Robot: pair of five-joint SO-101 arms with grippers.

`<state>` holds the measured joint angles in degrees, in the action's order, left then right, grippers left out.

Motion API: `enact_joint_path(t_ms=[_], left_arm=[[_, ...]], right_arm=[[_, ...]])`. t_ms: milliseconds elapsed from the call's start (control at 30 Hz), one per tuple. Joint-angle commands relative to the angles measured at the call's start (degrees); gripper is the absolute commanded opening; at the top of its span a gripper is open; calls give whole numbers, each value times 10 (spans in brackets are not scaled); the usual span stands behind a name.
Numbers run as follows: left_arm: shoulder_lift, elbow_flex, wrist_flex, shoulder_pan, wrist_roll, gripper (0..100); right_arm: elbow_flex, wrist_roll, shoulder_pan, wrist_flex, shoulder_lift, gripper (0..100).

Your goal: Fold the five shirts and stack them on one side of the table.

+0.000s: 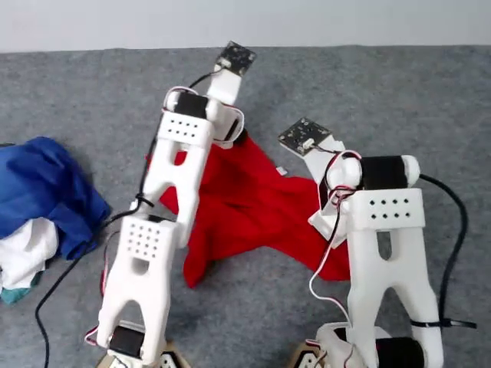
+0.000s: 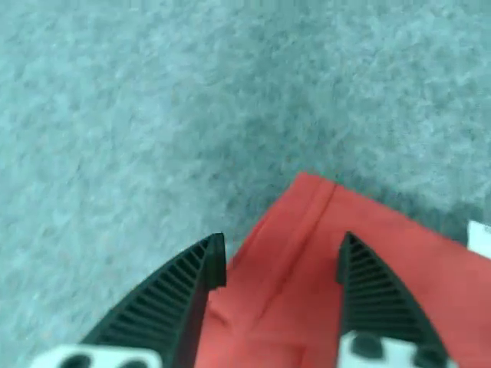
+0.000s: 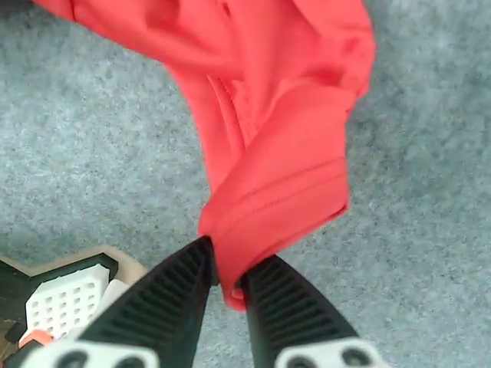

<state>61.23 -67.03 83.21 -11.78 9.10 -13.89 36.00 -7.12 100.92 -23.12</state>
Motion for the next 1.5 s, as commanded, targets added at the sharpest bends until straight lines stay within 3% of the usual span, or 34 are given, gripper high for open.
enact_joint_path(t_ms=[0, 133, 300, 367, 700, 867, 1200, 1467], left_arm=[[63, -104, 36, -6, 17, 239], [106, -157, 88, -5, 55, 227], [114, -158, 165, 0, 128, 74], [109, -160, 171, 11, 124, 13], [-69, -125, 175, 95, 83, 6], [-225, 51, 175, 103, 83, 6], [-536, 600, 171, 100, 97, 8], [-648, 875, 69, 146, 100, 115]], right_arm=[[4, -7, -5, 18, -15, 10], [4, -8, -5, 18, -14, 10], [4, -8, -5, 18, -14, 10], [5, -8, -5, 18, -14, 10], [7, -8, -2, 4, -19, 10], [7, -8, -6, -26, -15, 10], [4, -7, -36, -98, 15, 10], [6, -8, -109, -101, 87, 10]])
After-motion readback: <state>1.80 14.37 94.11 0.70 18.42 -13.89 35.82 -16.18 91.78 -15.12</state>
